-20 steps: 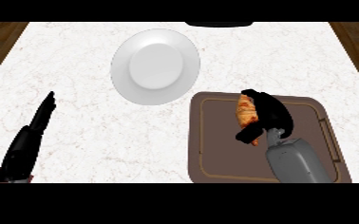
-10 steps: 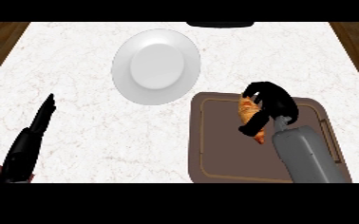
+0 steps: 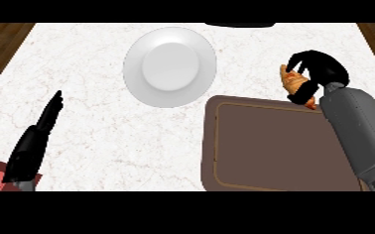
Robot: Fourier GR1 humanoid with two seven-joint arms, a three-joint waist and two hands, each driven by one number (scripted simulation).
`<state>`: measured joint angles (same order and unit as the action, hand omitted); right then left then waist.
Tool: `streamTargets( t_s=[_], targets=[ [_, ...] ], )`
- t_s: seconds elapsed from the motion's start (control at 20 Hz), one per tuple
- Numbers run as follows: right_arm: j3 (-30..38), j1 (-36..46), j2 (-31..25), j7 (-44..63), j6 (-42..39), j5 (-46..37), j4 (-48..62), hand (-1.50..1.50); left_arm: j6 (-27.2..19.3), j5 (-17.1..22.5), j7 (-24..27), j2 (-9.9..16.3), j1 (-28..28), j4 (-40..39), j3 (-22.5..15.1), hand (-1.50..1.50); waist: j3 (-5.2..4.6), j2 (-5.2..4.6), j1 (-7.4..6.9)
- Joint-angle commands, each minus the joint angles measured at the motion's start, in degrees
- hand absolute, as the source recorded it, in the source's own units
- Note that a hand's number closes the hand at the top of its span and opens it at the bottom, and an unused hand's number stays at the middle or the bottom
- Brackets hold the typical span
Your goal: Pick the croissant from the tray and place it in the plate
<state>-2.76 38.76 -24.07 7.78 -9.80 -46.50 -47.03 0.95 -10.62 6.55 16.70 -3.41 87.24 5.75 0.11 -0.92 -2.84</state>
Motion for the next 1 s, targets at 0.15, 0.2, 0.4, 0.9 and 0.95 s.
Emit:
streamTargets(
  t_s=[0.15, 0.2, 0.4, 0.9, 0.95],
  targets=[
    [3.6, 6.9, -0.3, -8.0, 16.4, -3.2, 10.7, 1.5, -1.3, -1.5, -0.5, -1.2, 0.4, -0.8, -0.4, 0.0, -0.01, 0.24, 0.8],
    [4.0, 8.2, 0.5, -8.2, 17.0, -2.6, 9.5, 1.5, 0.0, 0.1, 1.3, 0.1, 1.3, -2.9, 1.5, 0.0, -0.05, 0.35, 1.12],
    [5.0, 10.2, -1.4, -10.5, 19.2, -2.0, 3.4, 1.5, -1.9, -2.2, 2.1, -2.0, -2.8, -0.8, -0.6, 0.0, -0.08, 0.96, 2.0],
    [2.8, 12.8, 6.3, -12.6, 7.9, 6.7, -15.1, 1.5, -1.2, -1.7, -3.3, -1.1, 0.6, 0.6, 0.9, 0.0, -0.13, 1.34, 3.31],
    [3.7, 15.9, 5.2, -12.7, 5.9, 7.5, -13.5, 1.5, -0.7, -1.7, 2.8, -0.9, -3.9, -0.7, 1.3, 0.0, -0.15, 1.17, 2.58]
  ],
)
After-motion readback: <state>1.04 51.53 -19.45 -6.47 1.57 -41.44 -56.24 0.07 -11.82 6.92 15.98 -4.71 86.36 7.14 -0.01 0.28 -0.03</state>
